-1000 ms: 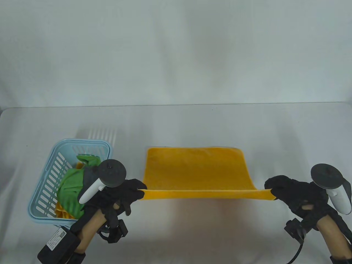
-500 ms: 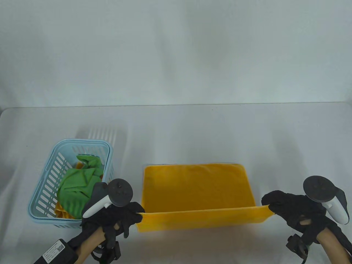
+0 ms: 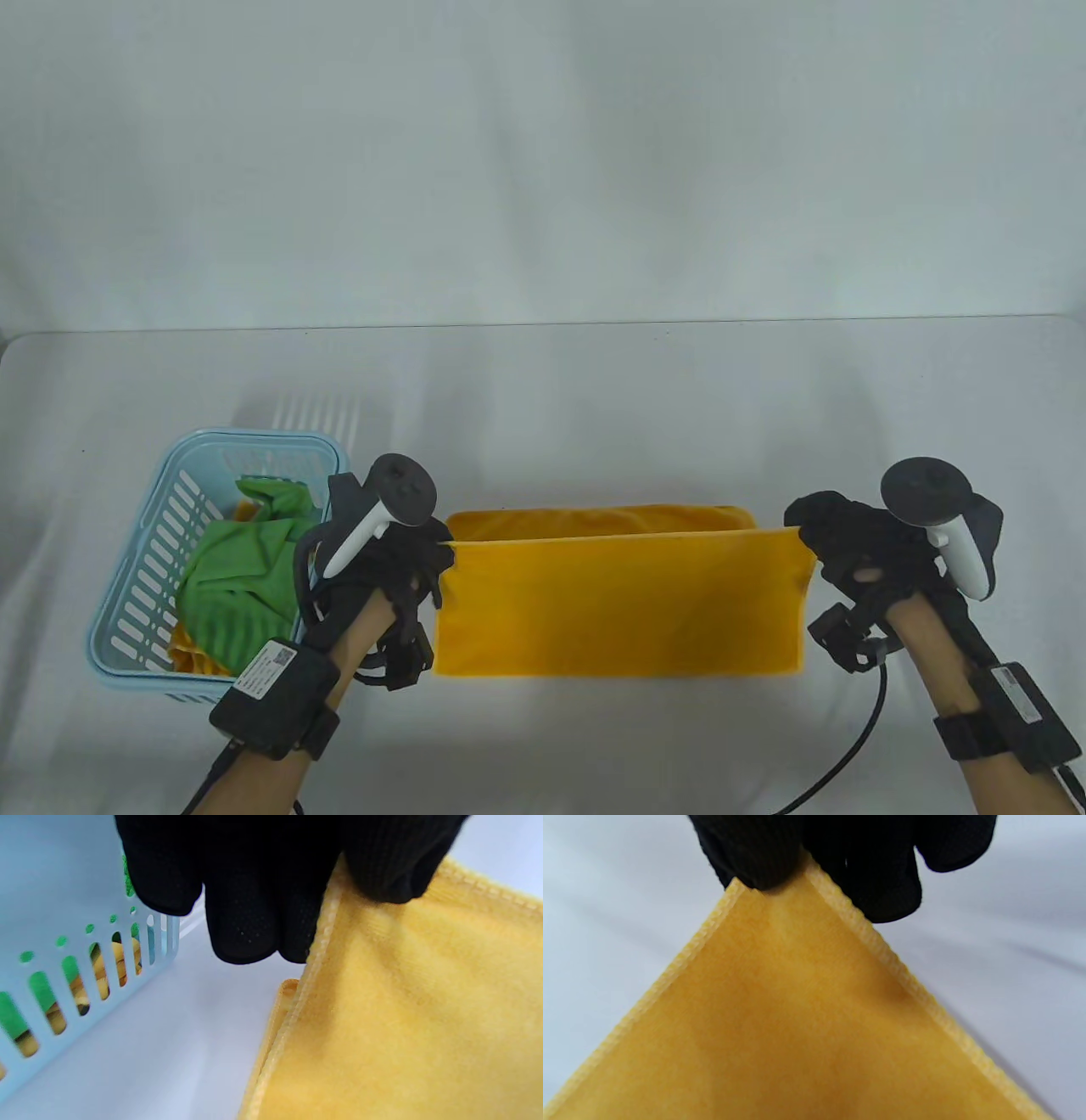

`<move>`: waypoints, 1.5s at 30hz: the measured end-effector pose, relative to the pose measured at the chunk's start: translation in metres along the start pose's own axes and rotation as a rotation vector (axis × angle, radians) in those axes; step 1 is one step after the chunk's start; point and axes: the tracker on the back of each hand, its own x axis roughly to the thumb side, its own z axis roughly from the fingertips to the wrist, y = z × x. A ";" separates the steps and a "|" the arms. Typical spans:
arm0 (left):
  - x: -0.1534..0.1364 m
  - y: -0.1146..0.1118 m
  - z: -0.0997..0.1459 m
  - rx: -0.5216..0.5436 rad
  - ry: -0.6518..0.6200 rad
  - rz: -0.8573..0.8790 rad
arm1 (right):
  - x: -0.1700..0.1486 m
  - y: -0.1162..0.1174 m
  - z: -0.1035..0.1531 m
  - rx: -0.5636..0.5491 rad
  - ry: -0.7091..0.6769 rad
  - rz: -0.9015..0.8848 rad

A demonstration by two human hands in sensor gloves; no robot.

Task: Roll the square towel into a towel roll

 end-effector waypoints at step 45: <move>0.028 -0.038 -0.024 0.270 -0.022 -0.133 | 0.031 0.066 -0.035 -0.282 -0.027 0.290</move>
